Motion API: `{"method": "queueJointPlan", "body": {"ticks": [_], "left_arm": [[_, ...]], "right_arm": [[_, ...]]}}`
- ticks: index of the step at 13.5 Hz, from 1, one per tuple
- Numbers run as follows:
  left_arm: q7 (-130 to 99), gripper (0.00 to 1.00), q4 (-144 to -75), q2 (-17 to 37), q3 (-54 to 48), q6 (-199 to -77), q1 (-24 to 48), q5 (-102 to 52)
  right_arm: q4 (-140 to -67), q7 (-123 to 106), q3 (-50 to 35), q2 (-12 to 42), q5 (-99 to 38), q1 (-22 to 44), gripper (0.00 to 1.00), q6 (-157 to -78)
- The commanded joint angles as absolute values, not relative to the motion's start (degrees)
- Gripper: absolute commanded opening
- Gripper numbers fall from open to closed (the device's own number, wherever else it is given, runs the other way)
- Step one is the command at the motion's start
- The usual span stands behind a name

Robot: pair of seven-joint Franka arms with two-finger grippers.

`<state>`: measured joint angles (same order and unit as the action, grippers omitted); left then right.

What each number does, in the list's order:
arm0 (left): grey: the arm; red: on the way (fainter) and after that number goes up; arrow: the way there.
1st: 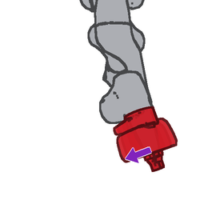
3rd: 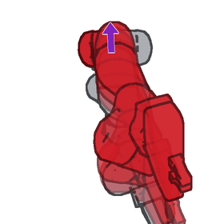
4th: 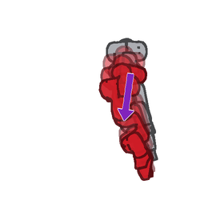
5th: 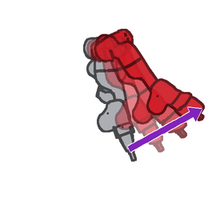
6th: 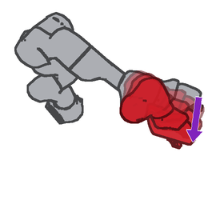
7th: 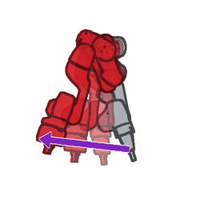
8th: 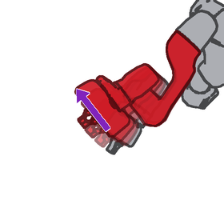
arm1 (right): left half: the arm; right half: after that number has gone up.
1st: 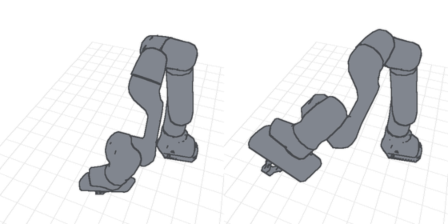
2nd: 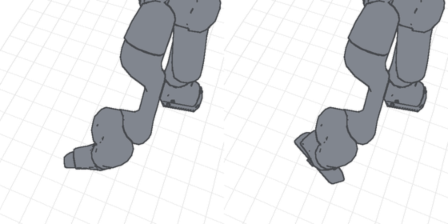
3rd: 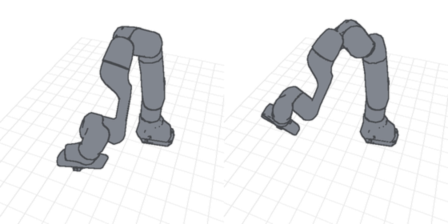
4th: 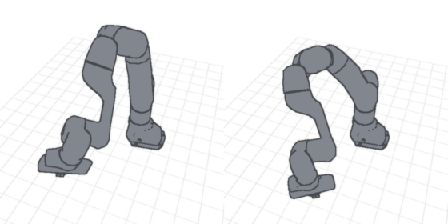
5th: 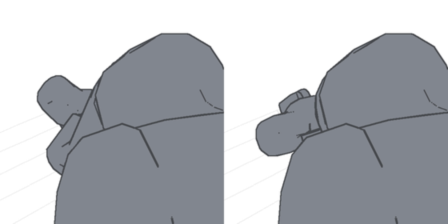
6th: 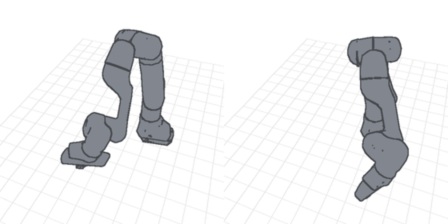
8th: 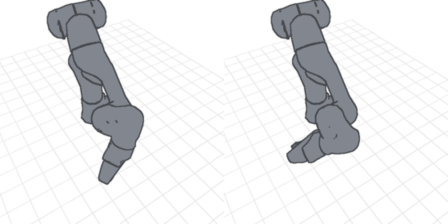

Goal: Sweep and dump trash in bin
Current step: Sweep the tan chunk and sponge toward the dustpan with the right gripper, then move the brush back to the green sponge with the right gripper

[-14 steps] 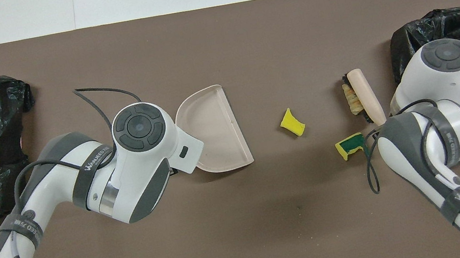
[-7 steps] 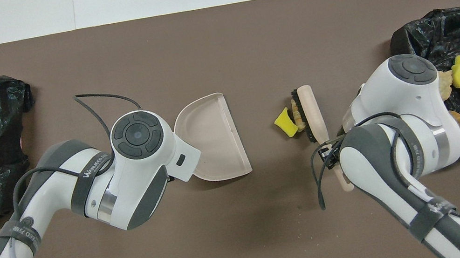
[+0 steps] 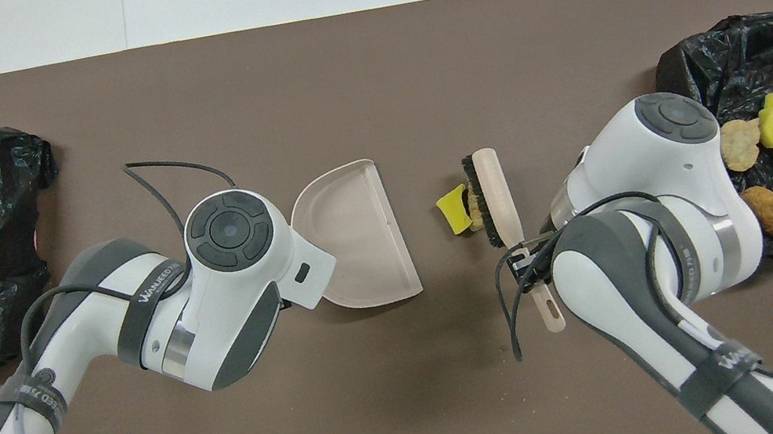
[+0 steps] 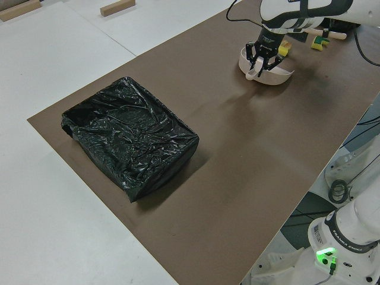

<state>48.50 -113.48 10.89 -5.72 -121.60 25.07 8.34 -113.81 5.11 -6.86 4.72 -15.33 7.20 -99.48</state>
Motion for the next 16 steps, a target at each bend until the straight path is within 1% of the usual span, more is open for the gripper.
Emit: {"method": "queueJointPlan", "body": {"ticks": [1,5,10,12,14,16], "left_arm": [[49.3,0.0,-115.9,8.8,-5.5,-121.9,24.6,9.2],[49.3,0.0,-116.0,8.8,-5.5,-122.0,24.6,9.2],[49.4,0.0,-116.3,8.7,-5.5,-122.2,24.6,9.2],[49.4,0.0,-116.3,8.7,-5.5,-122.2,24.6,9.1],[49.3,0.0,-116.3,8.7,-5.5,-122.2,24.6,9.1],[49.3,0.0,-116.3,8.7,-5.5,-122.2,24.6,9.1]], "right_arm": [[-114.6,9.7,-7.0,3.0,-10.9,3.7,0.0,-96.9],[-119.5,17.4,-7.0,-0.2,-7.7,2.2,0.0,-95.1],[-132.0,22.9,-7.1,-8.7,-4.4,0.9,0.0,-95.2],[-138.0,22.9,-7.2,-12.8,-3.6,0.9,0.0,-97.2],[-144.5,22.9,-7.3,-17.5,-3.7,0.9,0.0,-101.6],[-146.2,22.8,-7.3,-18.6,-3.9,0.8,0.0,-102.7]]}}
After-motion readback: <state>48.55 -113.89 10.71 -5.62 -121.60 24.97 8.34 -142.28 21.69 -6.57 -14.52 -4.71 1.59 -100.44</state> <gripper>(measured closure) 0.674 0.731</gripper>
